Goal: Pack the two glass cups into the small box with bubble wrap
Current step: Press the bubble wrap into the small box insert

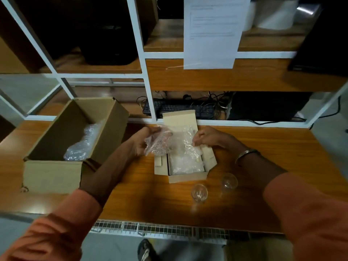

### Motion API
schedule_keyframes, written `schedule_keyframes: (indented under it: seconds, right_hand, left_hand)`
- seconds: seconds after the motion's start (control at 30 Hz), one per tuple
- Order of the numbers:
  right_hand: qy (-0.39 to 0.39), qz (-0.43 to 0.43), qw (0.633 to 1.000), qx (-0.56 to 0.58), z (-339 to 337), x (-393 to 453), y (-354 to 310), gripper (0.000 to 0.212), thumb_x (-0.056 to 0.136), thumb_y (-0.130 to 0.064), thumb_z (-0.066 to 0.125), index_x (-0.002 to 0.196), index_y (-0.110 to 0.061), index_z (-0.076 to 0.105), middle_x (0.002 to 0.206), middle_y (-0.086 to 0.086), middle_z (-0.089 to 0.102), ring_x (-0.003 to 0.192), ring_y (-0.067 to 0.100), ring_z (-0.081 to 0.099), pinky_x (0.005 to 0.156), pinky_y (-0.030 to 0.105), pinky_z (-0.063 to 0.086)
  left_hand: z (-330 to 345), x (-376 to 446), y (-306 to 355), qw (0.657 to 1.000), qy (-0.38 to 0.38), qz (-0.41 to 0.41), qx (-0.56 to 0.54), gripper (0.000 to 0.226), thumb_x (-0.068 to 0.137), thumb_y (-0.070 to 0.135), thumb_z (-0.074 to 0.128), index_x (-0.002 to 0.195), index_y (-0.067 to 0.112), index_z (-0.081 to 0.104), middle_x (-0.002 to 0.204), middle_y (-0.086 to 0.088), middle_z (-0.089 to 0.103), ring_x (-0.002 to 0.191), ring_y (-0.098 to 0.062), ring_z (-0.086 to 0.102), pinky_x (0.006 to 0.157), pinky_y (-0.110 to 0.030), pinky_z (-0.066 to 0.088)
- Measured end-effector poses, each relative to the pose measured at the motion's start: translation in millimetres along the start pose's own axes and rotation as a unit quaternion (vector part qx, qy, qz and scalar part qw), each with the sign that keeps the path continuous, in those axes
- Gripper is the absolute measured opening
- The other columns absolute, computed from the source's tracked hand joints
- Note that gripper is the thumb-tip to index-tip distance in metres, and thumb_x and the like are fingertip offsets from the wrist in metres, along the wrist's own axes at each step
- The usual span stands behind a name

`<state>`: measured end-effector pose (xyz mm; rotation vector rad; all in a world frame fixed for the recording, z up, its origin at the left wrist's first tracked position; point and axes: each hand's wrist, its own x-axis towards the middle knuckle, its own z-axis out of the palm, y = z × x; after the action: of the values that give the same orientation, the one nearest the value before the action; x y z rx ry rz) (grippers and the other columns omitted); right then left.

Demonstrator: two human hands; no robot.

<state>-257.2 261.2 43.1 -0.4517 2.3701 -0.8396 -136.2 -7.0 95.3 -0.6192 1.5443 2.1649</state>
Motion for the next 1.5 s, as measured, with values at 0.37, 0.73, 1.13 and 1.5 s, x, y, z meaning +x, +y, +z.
schedule_keyframes:
  seconds: [0.37,0.73,1.13,1.5]
  right_hand:
    - [-0.008,-0.127,0.987,-0.100,17.2,6.9,-48.5,0.084,0.076,-0.024,0.077,0.146,-0.051,0.039,0.161,-0.008,0.019,0.147,0.028,0.015,0.116,0.052,0.028]
    - [-0.013,-0.070,0.994,0.087,-27.3,4.1,-32.2,0.029,0.084,-0.029,0.079,0.088,-0.001,0.076,0.077,-0.001,0.072,0.079,0.015,0.064,0.078,0.039,0.052]
    - [-0.076,-0.026,0.996,-0.049,-123.5,-11.1,-31.8,0.030,0.092,-0.038,0.076,0.103,-0.011,0.078,0.105,0.007,0.076,0.098,0.023,0.070,0.085,0.038,0.055]
    - [0.020,-0.039,0.935,-0.352,-33.5,40.2,-18.7,0.059,0.068,-0.075,0.080,0.106,-0.033,0.066,0.106,-0.009,0.057,0.115,0.021,0.054,0.094,0.039,0.042]
  left_hand:
    - [5.5,-28.7,15.6,0.989,-0.054,-0.006,0.137,0.036,0.104,0.033,0.059,0.126,0.007,0.070,0.106,-0.012,0.077,0.079,-0.021,0.076,0.070,-0.034,0.060]
    - [-70.3,-2.8,28.6,0.920,0.084,0.165,0.345,0.023,0.100,0.046,0.063,0.107,0.030,0.077,0.112,-0.006,0.075,0.100,-0.031,0.070,0.076,-0.029,0.053]
    - [-95.2,45.7,32.2,0.906,-0.012,0.061,0.419,0.016,0.095,0.039,0.072,0.085,0.043,0.084,0.096,0.013,0.080,0.090,-0.002,0.067,0.092,-0.032,0.051]
    - [-61.1,92.9,0.1,0.847,-0.071,0.127,0.512,0.011,0.098,0.019,0.071,0.099,0.012,0.079,0.099,-0.005,0.079,0.098,-0.026,0.074,0.090,-0.041,0.061]
